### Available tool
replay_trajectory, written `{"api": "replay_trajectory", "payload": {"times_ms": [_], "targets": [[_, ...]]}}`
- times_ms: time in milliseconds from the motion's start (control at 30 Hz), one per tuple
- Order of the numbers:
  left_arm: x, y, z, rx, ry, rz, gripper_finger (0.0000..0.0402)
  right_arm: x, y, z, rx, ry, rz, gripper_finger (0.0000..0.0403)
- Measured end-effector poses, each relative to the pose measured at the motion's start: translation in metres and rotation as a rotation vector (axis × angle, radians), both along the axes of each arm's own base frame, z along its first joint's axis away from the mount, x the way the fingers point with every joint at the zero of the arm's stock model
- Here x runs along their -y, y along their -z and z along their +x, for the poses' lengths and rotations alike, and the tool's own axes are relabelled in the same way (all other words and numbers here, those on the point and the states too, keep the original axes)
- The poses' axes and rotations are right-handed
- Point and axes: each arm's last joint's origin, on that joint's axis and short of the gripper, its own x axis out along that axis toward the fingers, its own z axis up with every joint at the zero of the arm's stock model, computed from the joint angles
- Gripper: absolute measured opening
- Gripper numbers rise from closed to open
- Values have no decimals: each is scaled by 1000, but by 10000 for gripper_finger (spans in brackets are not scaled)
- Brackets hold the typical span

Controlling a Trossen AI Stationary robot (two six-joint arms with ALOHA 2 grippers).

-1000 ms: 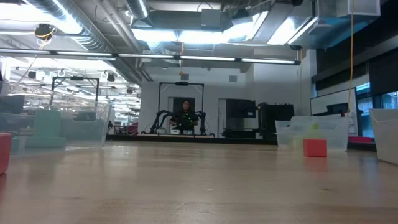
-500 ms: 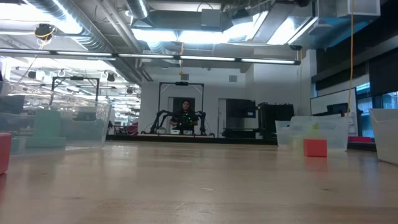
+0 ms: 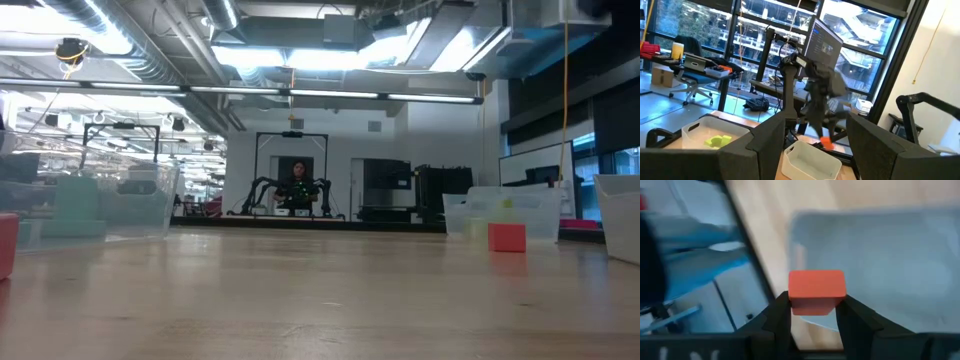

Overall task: Sort & place blocks by color
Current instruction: Put the top left orange block into the gray bin

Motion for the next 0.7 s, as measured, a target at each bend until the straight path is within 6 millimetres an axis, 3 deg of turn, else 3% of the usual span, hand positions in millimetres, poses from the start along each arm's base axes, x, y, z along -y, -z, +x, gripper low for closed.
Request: {"api": "replay_trajectory", "payload": {"times_ms": [167, 267, 700], "targets": [[0, 0, 0, 0, -1, -1, 203, 0, 51, -12, -187, 98, -51, 130], [0, 0, 0, 0, -9, -3, 203, 7, 71, -16, -257, 168, -81, 130], [0, 0, 0, -1, -11, -3, 203, 12, 109, -4, -429, 257, -206, 130]]}}
